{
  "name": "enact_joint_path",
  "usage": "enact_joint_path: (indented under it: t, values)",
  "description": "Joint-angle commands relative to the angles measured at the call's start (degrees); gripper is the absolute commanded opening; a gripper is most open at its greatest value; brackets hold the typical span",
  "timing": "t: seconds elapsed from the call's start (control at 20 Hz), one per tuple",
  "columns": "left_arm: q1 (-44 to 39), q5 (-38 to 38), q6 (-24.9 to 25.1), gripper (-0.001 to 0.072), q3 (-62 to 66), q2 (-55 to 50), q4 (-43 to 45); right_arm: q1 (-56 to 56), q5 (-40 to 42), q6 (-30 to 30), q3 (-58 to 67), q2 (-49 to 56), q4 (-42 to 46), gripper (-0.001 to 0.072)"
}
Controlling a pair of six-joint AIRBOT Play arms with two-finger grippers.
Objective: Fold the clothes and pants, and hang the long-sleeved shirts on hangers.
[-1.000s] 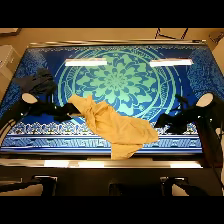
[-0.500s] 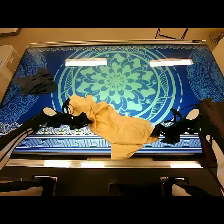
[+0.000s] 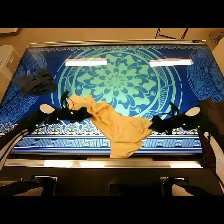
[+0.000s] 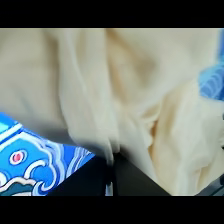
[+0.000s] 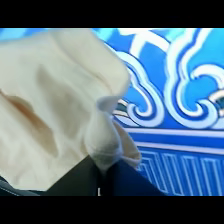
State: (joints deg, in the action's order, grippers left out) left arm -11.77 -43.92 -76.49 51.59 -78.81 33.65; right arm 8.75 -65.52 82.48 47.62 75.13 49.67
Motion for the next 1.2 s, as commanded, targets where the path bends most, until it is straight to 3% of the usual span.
enact_joint_path:
  t: [0.0, 0.3, 0.55, 0.65, 0.75, 0.9, 1.0, 1.15]
  values:
    - [2.16, 0.50, 2.21, 0.0019, 9.79, 8.48, 4.33, 0.04, -0.17, -4.61, 14.25, -5.51, 1.03, 0.0036]
    - [5.09, 0.48, 6.19, 0.0020, 42.82, 24.61, 4.50, 0.04, 11.26, -4.72, 54.97, -20.26, 5.09, 0.0037]
    - [4.79, 2.38, 7.10, 0.0020, 48.28, 34.93, 4.52, 0.04, 12.74, -4.22, 58.55, -31.32, 5.09, 0.0037]
    - [4.79, 5.18, 10.80, 0.0019, 48.28, 36.81, 4.55, 0.04, 13.92, -3.65, 58.55, -33.48, 5.09, 0.0037]
    - [4.79, 7.80, 10.95, 0.0019, 48.24, 36.74, 4.55, 0.04, 14.67, -3.65, 58.55, -34.36, 5.18, 0.0037]
    - [4.79, 5.20, 10.91, 0.0020, 47.08, 33.48, 7.91, 0.04, 8.74, -2.45, 58.53, -33.27, 9.90, 0.0037]
    - [4.79, 2.43, 9.81, 0.0019, 43.39, 29.68, 10.99, 0.04, -2.08, 2.23, 58.51, -29.66, 15.63, 0.0037]
    - [4.79, 2.69, 9.68, 0.0020, 33.86, 21.09, 11.23, 0.02, -16.57, 3.65, 51.91, -20.48, 20.13, 0.0037]
